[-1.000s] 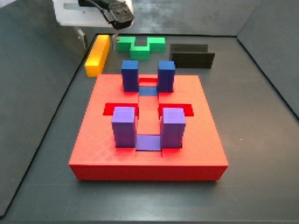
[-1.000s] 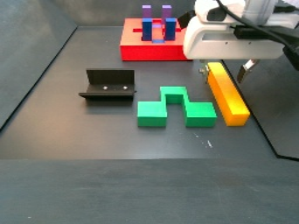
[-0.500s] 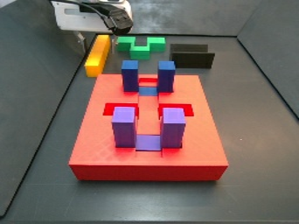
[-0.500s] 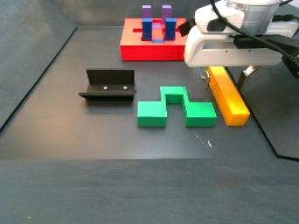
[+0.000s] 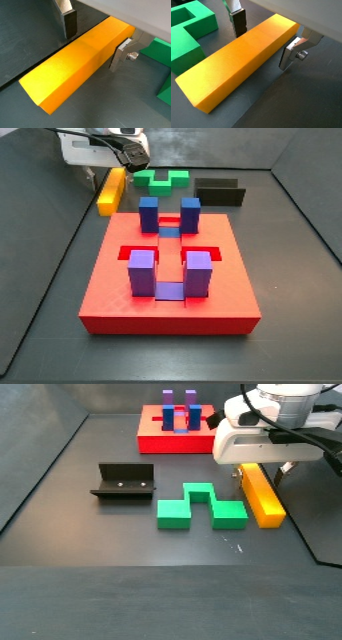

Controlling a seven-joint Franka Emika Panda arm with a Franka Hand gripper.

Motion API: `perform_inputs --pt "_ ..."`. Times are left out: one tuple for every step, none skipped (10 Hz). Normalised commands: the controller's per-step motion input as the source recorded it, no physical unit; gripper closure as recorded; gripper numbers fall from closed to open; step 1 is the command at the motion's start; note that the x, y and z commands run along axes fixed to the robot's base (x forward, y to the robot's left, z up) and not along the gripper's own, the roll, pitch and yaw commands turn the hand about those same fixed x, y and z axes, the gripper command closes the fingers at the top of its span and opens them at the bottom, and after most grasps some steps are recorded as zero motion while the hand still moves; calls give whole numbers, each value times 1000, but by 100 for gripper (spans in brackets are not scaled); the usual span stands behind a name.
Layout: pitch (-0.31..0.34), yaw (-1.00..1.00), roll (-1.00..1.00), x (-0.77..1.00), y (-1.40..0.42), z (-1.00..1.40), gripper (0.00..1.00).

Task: Pick up the yellow object. Move up. Move to above the board. Insert the yellow object.
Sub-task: Pick up the yellow object.

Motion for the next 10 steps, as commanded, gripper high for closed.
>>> perform_inputs --pt "0 0 0 0 0 0 0" --pt "0 0 0 0 0 0 100" --pt "0 0 0 0 0 0 100" --pt "0 0 0 0 0 0 100" --pt "0 0 0 0 0 0 100" --pt "0 0 0 0 0 0 100" --pt "0 0 0 0 0 0 100" --pt "0 0 0 0 0 0 100" --pt "0 0 0 0 0 0 100" --pt "0 0 0 0 0 0 100"
